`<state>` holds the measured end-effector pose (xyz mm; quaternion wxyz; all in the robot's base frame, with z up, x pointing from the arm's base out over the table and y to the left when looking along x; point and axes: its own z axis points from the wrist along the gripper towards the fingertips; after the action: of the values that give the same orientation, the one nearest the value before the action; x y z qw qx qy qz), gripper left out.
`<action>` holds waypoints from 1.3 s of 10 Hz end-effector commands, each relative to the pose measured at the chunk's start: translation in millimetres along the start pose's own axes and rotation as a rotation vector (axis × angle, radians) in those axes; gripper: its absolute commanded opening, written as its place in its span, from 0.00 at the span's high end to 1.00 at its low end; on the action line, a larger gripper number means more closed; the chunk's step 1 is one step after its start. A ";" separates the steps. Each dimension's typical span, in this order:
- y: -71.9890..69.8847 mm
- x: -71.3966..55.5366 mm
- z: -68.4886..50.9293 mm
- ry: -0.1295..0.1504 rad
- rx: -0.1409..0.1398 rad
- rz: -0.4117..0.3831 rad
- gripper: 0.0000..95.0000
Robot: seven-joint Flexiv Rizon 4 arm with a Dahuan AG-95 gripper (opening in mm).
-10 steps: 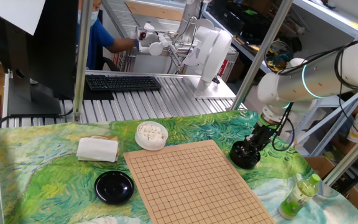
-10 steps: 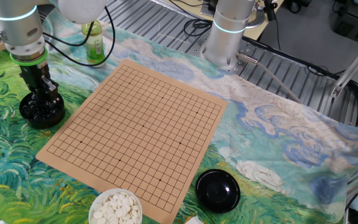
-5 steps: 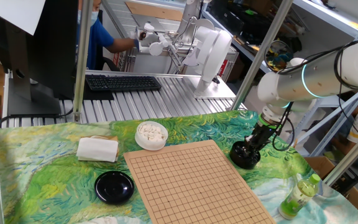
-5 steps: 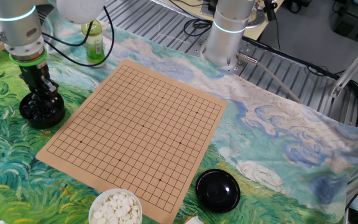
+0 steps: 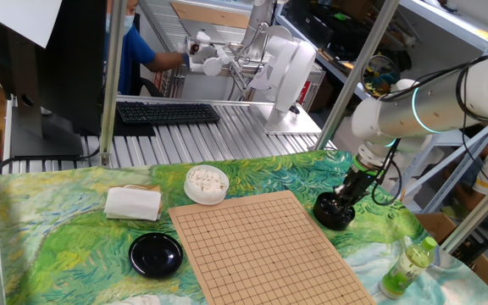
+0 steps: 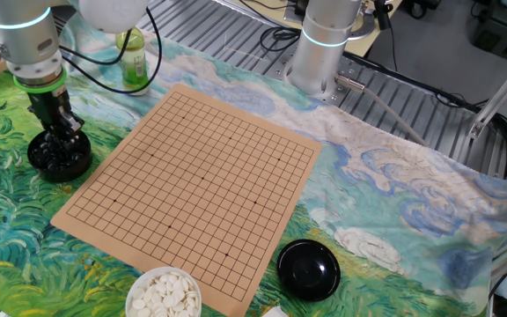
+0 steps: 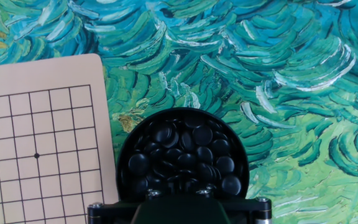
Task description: Play the first move as black on the 3-4 point in the upper right corner of the Go board
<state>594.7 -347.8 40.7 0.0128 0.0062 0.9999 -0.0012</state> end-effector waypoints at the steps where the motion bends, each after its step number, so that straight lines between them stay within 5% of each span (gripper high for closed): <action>1: -0.2 -0.6 0.2 0.001 -0.004 -0.002 1.00; 13: -1.8 0.2 -36.7 0.038 -0.011 0.010 1.00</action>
<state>591.7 -348.6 79.2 -0.0067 0.0110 0.9999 0.0043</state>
